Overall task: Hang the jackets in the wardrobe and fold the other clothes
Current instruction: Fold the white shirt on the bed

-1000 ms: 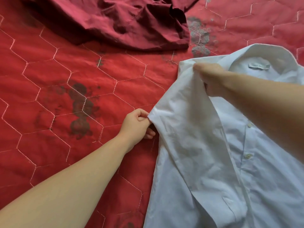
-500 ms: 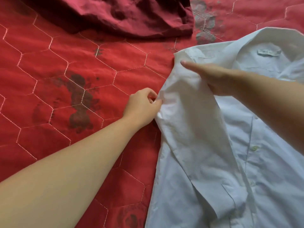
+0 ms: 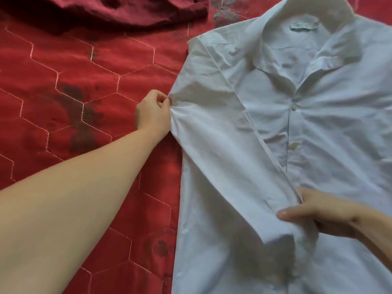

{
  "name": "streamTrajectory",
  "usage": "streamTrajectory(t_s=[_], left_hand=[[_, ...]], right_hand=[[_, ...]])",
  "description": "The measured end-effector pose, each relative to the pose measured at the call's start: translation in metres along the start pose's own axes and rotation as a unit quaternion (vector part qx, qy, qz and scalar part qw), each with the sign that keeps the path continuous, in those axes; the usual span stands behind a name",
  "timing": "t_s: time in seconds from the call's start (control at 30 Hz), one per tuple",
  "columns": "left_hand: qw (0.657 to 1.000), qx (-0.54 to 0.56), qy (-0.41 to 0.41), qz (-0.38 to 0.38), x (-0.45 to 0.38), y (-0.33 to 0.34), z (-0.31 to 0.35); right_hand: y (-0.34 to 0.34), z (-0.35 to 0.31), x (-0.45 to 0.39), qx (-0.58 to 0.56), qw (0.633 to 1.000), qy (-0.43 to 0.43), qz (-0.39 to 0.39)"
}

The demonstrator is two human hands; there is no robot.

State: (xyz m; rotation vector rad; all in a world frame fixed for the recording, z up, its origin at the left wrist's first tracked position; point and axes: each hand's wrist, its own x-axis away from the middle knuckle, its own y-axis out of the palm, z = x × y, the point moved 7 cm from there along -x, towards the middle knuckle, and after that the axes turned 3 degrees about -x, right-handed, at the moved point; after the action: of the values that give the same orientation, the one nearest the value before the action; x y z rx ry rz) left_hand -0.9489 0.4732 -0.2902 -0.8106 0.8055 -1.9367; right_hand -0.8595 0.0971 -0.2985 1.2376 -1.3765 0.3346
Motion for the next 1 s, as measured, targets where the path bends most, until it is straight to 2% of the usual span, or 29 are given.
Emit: streamTrajectory(t_s=[0.1,0.2,0.27,0.33,0.4,0.5,0.63,0.73,0.83,0.93,1.0], left_hand=[[1.000,-0.024,-0.008,0.003,0.002,-0.004,0.006],[0.999,-0.024,-0.025,0.034,0.020,-0.009,0.019],[0.992,-0.100,0.066,0.043,0.045,-0.001,0.042],[0.972,-0.138,0.189,-0.004,0.080,0.021,0.070],[0.947,-0.182,0.241,-0.108,0.108,0.055,0.079],[0.902,-0.297,0.218,-0.224,0.126,0.096,0.063],[0.888,-0.341,0.214,-0.222,0.122,0.104,0.054],[0.876,-0.374,0.197,-0.230,0.123,0.105,0.056],[0.888,-0.362,0.174,-0.223,0.136,0.102,0.066],[0.882,-0.324,0.284,-0.192,0.185,0.105,0.088],[0.865,-0.306,0.339,-0.207,0.227,0.114,0.092]], right_hand=[[-0.002,0.017,0.021,-0.038,0.999,-0.002,-0.017],[0.005,0.042,0.028,0.093,0.994,0.050,-0.005],[0.008,0.047,0.027,0.081,0.996,0.031,0.023],[0.007,0.043,0.024,-0.014,0.999,-0.022,0.045],[0.006,0.038,0.025,-0.077,0.994,-0.063,0.045],[0.008,0.044,0.035,-0.071,0.995,-0.066,-0.005],[-0.002,0.072,0.054,0.009,0.999,-0.004,-0.031],[-0.015,0.082,0.062,0.052,0.999,-0.013,0.008],[-0.029,0.102,0.061,0.086,0.993,0.015,0.081],[-0.039,0.119,0.058,0.118,0.983,0.013,0.137],[-0.039,0.128,0.056,0.117,0.980,-0.001,0.159]])
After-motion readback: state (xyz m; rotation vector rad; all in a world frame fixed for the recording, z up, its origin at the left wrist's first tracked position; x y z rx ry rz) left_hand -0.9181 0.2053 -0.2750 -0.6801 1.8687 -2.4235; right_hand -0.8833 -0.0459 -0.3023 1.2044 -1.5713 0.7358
